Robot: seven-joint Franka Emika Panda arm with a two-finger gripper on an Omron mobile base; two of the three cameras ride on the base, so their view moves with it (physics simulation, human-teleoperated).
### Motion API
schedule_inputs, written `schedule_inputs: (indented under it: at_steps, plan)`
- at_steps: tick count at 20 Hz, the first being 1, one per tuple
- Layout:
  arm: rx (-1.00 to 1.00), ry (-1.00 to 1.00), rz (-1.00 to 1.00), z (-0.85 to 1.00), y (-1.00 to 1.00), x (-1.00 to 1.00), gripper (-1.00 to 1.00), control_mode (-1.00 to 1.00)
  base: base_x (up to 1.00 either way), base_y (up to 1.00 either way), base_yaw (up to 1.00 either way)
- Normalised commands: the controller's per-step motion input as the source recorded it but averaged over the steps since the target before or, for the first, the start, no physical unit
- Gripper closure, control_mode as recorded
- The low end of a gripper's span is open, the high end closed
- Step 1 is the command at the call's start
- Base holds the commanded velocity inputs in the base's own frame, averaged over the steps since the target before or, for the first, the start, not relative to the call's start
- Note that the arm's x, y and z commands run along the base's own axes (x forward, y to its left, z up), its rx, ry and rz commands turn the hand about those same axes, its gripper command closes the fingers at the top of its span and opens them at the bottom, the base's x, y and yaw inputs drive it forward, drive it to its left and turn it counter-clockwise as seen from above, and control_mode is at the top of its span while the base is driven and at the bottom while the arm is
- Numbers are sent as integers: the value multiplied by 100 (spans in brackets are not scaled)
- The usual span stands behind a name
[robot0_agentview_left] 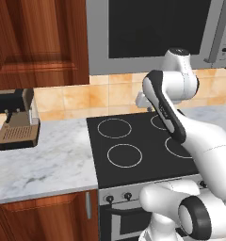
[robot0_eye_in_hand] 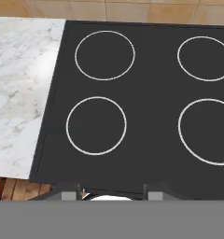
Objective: The microwave is finished heating the shrimp and lettuce. Take the bowl containing the food and place it on the dining counter.
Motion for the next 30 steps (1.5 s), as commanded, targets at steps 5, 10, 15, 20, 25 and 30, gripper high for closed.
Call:
schedule_inputs:
  at_steps: [5, 10, 15, 20, 25, 30]
  plan:
    - [0, -2, 0, 0, 0, -33, -100, -100, 0, 0, 0]
    - [0, -14, 0, 0, 0, -39, -100, -100, 0, 0, 0]
    - [0, -12, 0, 0, 0, -37, -100, -100, 0, 0, 0]
    - [0, 0, 0, 0, 0, 0, -100, 100, -24, -22, 0]
    - [0, 0, 0, 0, 0, 0, -100, 100, -50, -62, 0]
    - [0, 0, 0, 0, 0, 0, -100, 100, -37, -57, 0]
